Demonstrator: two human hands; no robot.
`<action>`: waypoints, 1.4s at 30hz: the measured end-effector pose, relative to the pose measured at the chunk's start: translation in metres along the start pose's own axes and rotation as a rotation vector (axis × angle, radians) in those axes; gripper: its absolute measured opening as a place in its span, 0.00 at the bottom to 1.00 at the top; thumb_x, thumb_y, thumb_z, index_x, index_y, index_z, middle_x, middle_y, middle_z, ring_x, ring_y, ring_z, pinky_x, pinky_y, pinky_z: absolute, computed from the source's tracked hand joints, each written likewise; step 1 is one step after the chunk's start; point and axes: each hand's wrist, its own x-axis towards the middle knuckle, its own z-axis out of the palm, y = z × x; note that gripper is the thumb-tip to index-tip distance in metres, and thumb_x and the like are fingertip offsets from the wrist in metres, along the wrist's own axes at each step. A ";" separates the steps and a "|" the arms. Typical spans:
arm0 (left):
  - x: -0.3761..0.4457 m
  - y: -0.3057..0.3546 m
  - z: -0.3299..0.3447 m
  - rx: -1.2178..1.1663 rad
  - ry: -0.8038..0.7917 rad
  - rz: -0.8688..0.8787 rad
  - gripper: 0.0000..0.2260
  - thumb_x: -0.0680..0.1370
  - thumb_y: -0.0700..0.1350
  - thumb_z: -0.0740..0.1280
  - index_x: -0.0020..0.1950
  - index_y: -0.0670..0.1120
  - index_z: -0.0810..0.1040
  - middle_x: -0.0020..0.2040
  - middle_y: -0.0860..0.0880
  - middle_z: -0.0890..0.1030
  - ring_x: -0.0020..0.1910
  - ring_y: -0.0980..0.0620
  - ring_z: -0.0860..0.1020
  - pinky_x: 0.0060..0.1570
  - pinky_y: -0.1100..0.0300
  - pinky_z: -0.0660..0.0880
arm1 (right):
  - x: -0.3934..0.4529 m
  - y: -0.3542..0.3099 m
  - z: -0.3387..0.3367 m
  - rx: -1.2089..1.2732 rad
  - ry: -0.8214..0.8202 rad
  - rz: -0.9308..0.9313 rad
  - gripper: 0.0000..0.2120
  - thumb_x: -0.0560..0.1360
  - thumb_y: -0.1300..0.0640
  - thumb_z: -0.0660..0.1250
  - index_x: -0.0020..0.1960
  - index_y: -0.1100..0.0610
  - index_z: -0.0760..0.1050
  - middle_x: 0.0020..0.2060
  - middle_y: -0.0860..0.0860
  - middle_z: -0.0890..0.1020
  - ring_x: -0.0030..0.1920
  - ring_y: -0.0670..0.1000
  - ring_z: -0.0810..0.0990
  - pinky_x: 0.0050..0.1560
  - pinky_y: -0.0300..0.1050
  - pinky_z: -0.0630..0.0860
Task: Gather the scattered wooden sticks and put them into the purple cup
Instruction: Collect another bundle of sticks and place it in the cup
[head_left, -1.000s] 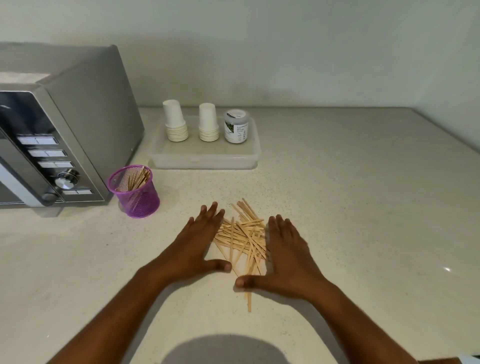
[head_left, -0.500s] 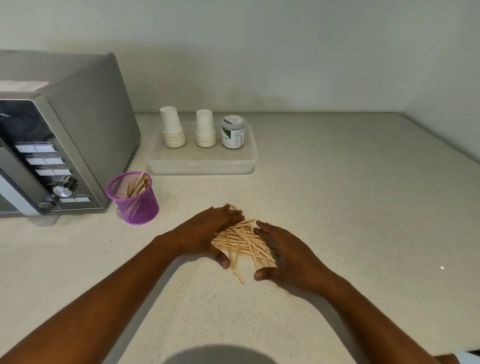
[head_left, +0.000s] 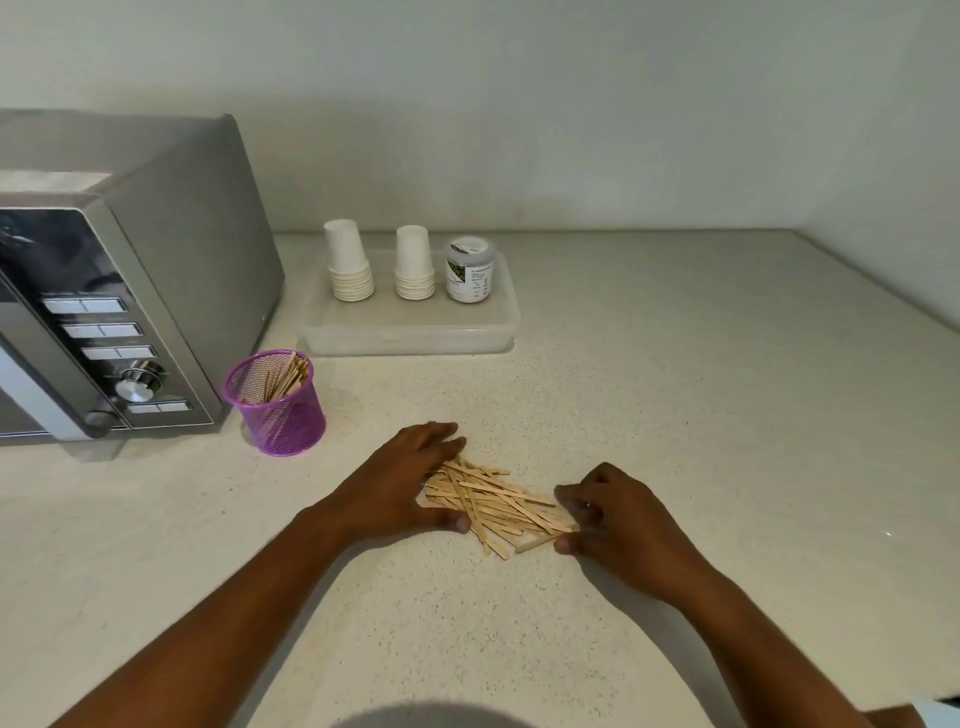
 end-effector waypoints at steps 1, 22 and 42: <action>-0.001 0.001 0.002 -0.021 -0.003 -0.007 0.48 0.68 0.77 0.66 0.81 0.54 0.61 0.82 0.58 0.57 0.80 0.58 0.52 0.76 0.53 0.60 | 0.001 -0.004 0.002 0.013 0.021 -0.002 0.18 0.71 0.47 0.78 0.57 0.53 0.83 0.48 0.46 0.78 0.47 0.46 0.78 0.50 0.49 0.79; -0.021 -0.003 0.007 -0.050 0.175 -0.037 0.31 0.71 0.70 0.69 0.70 0.58 0.74 0.63 0.61 0.71 0.64 0.61 0.65 0.60 0.59 0.74 | 0.022 -0.017 0.014 0.127 0.137 -0.021 0.11 0.73 0.55 0.77 0.55 0.47 0.87 0.45 0.41 0.83 0.46 0.43 0.81 0.50 0.38 0.77; -0.041 -0.010 0.008 -0.087 0.257 -0.113 0.31 0.69 0.73 0.69 0.68 0.59 0.77 0.60 0.65 0.71 0.62 0.61 0.67 0.53 0.60 0.77 | 0.076 -0.044 0.039 -0.186 0.004 -0.479 0.33 0.72 0.30 0.67 0.73 0.44 0.71 0.66 0.42 0.75 0.63 0.46 0.72 0.59 0.44 0.74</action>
